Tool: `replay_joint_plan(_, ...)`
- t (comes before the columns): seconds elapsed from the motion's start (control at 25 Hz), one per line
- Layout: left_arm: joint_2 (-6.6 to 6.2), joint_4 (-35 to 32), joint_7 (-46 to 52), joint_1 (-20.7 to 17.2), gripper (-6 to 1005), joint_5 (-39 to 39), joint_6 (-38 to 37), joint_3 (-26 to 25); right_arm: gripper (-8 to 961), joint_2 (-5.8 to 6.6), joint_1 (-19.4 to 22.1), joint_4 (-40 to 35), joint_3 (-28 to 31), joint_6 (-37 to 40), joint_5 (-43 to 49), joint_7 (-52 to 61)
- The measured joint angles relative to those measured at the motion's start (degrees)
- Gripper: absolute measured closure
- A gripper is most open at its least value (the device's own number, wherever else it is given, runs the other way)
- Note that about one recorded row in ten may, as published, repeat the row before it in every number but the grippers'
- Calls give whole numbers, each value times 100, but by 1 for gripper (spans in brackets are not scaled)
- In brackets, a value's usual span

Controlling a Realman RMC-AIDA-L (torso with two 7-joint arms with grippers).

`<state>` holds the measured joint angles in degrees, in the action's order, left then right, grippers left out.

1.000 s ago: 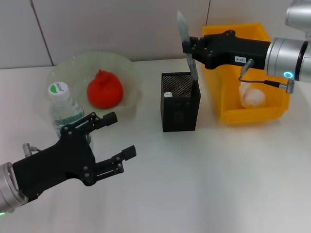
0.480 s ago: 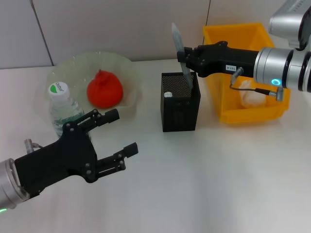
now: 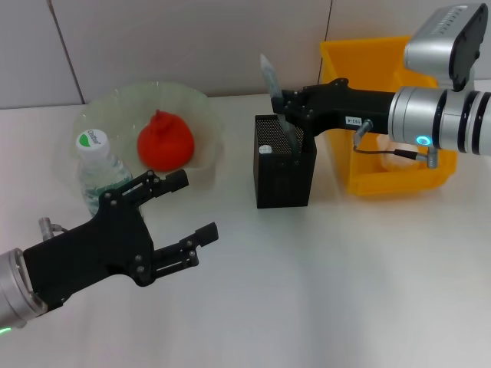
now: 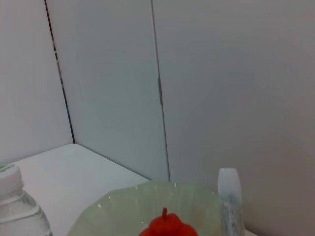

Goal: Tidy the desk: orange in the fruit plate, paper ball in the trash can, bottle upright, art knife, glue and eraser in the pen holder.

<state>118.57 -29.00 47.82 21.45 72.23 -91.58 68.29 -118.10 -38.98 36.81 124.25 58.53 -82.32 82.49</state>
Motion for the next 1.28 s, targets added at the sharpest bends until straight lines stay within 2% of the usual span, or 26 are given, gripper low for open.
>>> replay_joint_plan(0.24, -1, 0, 9, 0, 194, -4, 0, 0, 819, -2, 28, 76, -6, 28, -6, 3)
replay_joint_plan(0.44, -15, 5, 22, -3, 194, -8, 0, 0, 577, -4, 41, 203, -15, 57, 5, -28)
replay_joint_plan(0.68, -19, 9, 27, -17, 194, -8, -2, -26, 330, -8, 188, 469, -15, 198, -9, -61)
replay_joint_plan(0.84, -19, 9, 54, -33, 194, -8, -21, -112, 185, -95, 489, 927, -14, 347, -38, -67)
replay_joint_plan(1.08, -25, -47, 152, -42, 194, 6, -112, -123, 185, -105, 718, 1140, -12, 448, -46, 103)
replay_joint_plan(1.28, -40, -62, 273, -24, 194, 19, -129, -126, 186, -107, 1094, 1385, 14, 912, -121, -69)
